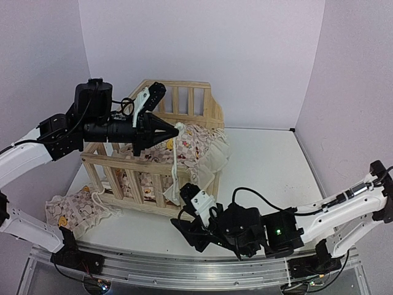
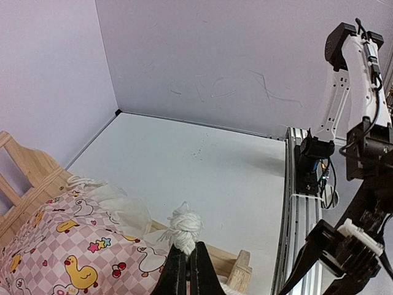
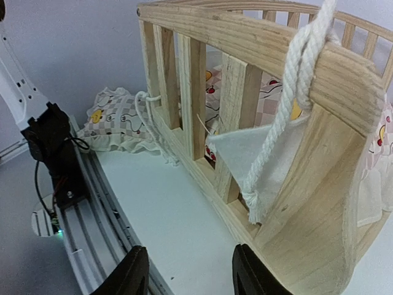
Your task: Set up the pet bed
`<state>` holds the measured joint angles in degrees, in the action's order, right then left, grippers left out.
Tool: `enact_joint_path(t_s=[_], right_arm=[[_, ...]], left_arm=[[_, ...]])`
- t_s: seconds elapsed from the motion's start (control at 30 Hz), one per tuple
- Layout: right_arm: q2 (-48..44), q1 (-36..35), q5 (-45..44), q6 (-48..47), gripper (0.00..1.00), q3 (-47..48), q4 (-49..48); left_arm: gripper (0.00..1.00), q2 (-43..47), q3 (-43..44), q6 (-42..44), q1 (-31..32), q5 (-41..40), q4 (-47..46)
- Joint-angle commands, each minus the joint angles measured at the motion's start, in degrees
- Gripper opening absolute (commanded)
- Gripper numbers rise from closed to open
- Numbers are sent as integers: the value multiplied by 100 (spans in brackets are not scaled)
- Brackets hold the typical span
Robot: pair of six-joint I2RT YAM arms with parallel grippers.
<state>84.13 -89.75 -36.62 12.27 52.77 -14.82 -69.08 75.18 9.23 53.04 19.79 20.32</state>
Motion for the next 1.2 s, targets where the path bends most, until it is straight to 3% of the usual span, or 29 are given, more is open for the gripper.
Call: enact_joint_path(t_s=[0.0, 0.27, 0.9, 0.93, 1.1, 1.17], right_arm=[[345, 55, -601, -502, 44, 156, -1208], [841, 333, -532, -603, 32, 289, -1454], [1385, 779, -175, -921, 30, 415, -1636], [1403, 788, -168, -905, 28, 411, -1635], [1187, 793, 70, -697, 1, 285, -1589], [879, 790, 407, -564, 0, 249, -1201]], left_arm=[[0, 127, -64, 88, -28, 86, -279], [0, 134, -110, 23, -30, 158, -353], [0, 156, -65, -12, -28, 192, -370], [0, 152, -65, -13, -29, 192, -369], [0, 189, -34, 36, -30, 247, -155], [0, 308, -136, 169, -57, 490, 38]])
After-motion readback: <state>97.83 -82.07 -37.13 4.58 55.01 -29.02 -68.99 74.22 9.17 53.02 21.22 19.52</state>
